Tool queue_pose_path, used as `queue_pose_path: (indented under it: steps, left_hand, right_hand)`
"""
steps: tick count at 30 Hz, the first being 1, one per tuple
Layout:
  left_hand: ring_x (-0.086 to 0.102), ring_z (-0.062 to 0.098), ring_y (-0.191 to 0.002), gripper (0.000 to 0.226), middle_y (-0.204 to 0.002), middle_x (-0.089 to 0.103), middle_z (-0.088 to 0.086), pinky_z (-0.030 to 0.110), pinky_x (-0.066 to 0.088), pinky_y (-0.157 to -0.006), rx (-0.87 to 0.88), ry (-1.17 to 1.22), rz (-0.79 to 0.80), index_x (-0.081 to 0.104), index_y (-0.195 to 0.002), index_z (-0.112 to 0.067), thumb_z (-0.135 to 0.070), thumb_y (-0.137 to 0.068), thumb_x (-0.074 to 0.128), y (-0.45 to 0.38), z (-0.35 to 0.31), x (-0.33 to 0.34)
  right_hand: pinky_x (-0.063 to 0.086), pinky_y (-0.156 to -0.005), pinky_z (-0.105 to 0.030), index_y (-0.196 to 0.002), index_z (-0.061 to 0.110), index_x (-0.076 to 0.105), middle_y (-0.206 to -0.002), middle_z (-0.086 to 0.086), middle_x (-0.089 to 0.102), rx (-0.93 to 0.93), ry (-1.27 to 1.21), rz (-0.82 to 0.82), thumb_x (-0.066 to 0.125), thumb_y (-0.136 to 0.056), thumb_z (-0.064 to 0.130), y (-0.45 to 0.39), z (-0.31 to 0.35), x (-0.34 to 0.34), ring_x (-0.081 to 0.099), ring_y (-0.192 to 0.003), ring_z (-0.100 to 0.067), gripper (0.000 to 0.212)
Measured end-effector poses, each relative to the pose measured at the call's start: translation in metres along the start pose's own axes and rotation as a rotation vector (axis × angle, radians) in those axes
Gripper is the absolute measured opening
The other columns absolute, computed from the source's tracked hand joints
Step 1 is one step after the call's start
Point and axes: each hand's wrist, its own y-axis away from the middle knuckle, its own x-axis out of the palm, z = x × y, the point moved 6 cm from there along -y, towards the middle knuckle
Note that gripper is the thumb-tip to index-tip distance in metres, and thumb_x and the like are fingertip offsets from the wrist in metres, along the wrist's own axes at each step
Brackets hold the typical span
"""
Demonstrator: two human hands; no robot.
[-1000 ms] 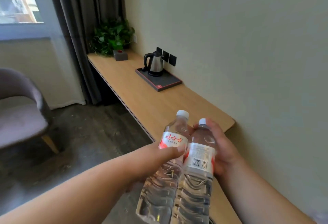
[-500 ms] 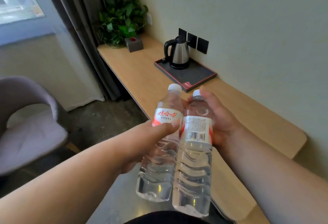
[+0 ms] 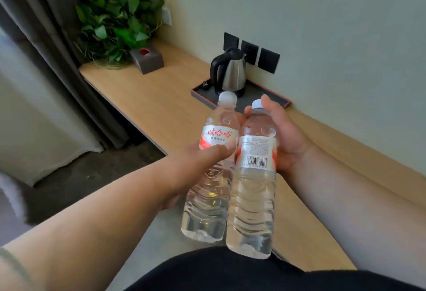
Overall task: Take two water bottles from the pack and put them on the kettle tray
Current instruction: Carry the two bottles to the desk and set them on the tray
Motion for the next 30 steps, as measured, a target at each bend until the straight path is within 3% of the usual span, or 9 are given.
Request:
queue_pose_path:
  steps: [5,7,10,12,15,19,23,27,30]
  left_hand:
    - [0.077,0.028,-0.105,0.064,-0.112,0.082,0.009,0.049,0.057,-0.099,-0.015,-0.086,0.176,0.073,-0.119,-0.022,-0.066,-0.072,0.069,-0.046,-0.038,-0.045]
    - [0.074,0.029,-0.112,0.066,-0.118,0.080,0.009,0.053,0.050,-0.108,-0.039,-0.101,0.217,0.070,-0.124,-0.023,-0.070,-0.079,0.058,-0.069,-0.046,-0.051]
    - [0.067,0.031,-0.123,0.074,-0.132,0.073,0.007,0.058,0.042,-0.114,-0.056,-0.186,0.326,0.061,-0.138,-0.024,-0.071,-0.081,0.055,-0.111,-0.056,-0.044]
    - [0.067,0.026,-0.124,0.074,-0.134,0.072,0.002,0.055,0.042,-0.115,-0.034,-0.230,0.378,0.058,-0.141,-0.025,-0.068,-0.081,0.058,-0.137,-0.065,-0.037]
    - [0.068,0.020,-0.122,0.061,-0.133,0.073,-0.003,0.052,0.044,-0.114,-0.005,-0.264,0.382,0.058,-0.140,-0.030,-0.055,-0.084,0.062,-0.184,-0.085,-0.029]
    - [0.074,0.017,-0.113,0.044,-0.123,0.078,-0.003,0.037,0.057,-0.096,0.040,-0.318,0.408,0.063,-0.127,-0.032,-0.041,-0.084,0.065,-0.243,-0.118,-0.028]
    - [0.073,0.021,-0.115,0.052,-0.123,0.077,0.000,0.041,0.057,-0.099,0.101,-0.432,0.424,0.060,-0.133,-0.026,-0.039,-0.084,0.069,-0.307,-0.158,-0.039]
    - [0.073,0.014,-0.112,0.069,-0.121,0.077,-0.004,0.043,0.054,-0.100,0.181,-0.635,0.434,0.057,-0.134,-0.029,-0.050,-0.073,0.080,-0.373,-0.192,-0.046]
    - [0.072,0.017,-0.113,0.068,-0.120,0.077,-0.002,0.045,0.054,-0.104,0.213,-0.688,0.503,0.060,-0.130,-0.029,-0.046,-0.069,0.084,-0.422,-0.203,-0.042]
  right_hand:
    - [0.050,-0.070,-0.039,-0.083,0.018,0.056,-0.106,-0.011,0.057,-0.148,-0.028,-0.096,0.053,-0.083,0.048,-0.042,0.017,0.004,0.061,-0.079,-0.026,0.030]
    - [0.049,-0.081,-0.044,-0.082,0.018,0.056,-0.128,-0.016,0.053,-0.217,-0.065,-0.152,0.053,-0.082,0.046,-0.048,0.029,-0.004,0.057,-0.097,-0.033,0.028]
    - [0.029,-0.106,-0.055,-0.080,0.018,0.058,-0.148,-0.020,0.036,-0.298,-0.060,-0.280,0.061,-0.078,0.045,-0.055,0.050,-0.029,0.041,-0.120,-0.039,0.027]
    - [0.031,-0.106,-0.055,-0.079,0.017,0.060,-0.143,-0.020,0.044,-0.350,-0.049,-0.329,0.067,-0.071,0.045,-0.059,0.062,-0.048,0.042,-0.126,-0.042,0.030]
    - [0.052,-0.083,-0.045,-0.079,0.017,0.060,-0.106,-0.008,0.072,-0.431,-0.078,-0.379,0.075,-0.062,0.045,-0.074,0.086,-0.075,0.062,-0.107,-0.031,0.036]
    - [0.053,-0.067,-0.035,-0.092,0.010,0.059,-0.092,-0.008,0.071,-0.523,-0.015,-0.413,0.075,-0.064,0.040,-0.103,0.126,-0.099,0.068,-0.079,-0.023,0.044]
    - [0.051,-0.058,-0.031,-0.088,0.021,0.069,-0.072,0.000,0.068,-0.615,0.314,-0.618,0.064,-0.072,0.046,-0.129,0.172,-0.114,0.065,-0.065,-0.019,0.029]
    - [0.056,-0.074,-0.042,-0.098,0.034,0.070,-0.081,0.001,0.071,-0.666,0.681,-0.812,0.063,-0.076,0.049,-0.154,0.213,-0.129,0.070,-0.083,-0.026,0.027]
    - [0.052,-0.076,-0.023,-0.100,0.036,0.067,-0.097,0.003,0.067,-0.705,0.893,-0.931,0.064,-0.076,0.047,-0.174,0.240,-0.140,0.067,-0.087,-0.011,0.027]
